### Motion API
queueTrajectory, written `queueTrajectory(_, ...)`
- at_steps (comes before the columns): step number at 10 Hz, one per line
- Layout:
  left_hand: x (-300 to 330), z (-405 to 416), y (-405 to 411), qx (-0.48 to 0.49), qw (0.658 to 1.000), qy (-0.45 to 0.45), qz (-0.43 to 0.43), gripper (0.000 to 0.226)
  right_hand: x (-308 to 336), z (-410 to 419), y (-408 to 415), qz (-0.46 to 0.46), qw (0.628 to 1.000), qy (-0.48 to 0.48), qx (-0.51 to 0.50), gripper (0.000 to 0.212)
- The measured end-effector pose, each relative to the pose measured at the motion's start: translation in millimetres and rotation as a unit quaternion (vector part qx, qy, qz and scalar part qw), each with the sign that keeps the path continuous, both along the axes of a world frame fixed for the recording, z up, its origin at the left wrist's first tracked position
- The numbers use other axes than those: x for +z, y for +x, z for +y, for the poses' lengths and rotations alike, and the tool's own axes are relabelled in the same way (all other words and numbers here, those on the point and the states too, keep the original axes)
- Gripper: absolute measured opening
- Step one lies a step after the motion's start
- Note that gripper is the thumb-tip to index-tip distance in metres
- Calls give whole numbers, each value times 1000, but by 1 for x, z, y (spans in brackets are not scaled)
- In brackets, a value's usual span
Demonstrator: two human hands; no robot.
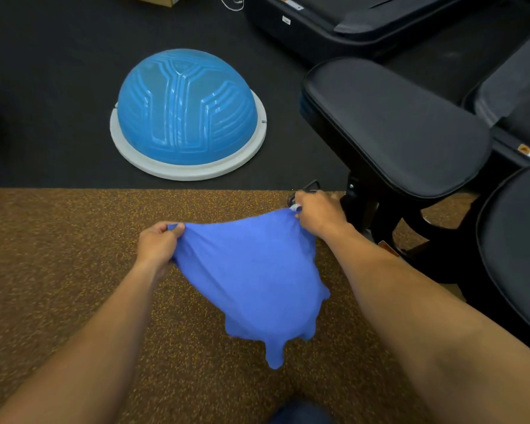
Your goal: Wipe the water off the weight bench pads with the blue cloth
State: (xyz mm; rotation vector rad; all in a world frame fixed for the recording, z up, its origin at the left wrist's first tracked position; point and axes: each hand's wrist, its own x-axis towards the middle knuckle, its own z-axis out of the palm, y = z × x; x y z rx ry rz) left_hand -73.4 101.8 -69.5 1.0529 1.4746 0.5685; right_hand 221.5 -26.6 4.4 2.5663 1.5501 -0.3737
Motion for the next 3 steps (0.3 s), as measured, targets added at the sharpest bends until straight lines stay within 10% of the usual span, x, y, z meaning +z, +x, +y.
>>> queueTrajectory(3, 21, -33, 35, -277, 941, 102, 167, 44, 2, 1, -13, 115, 992, -48, 34, 61)
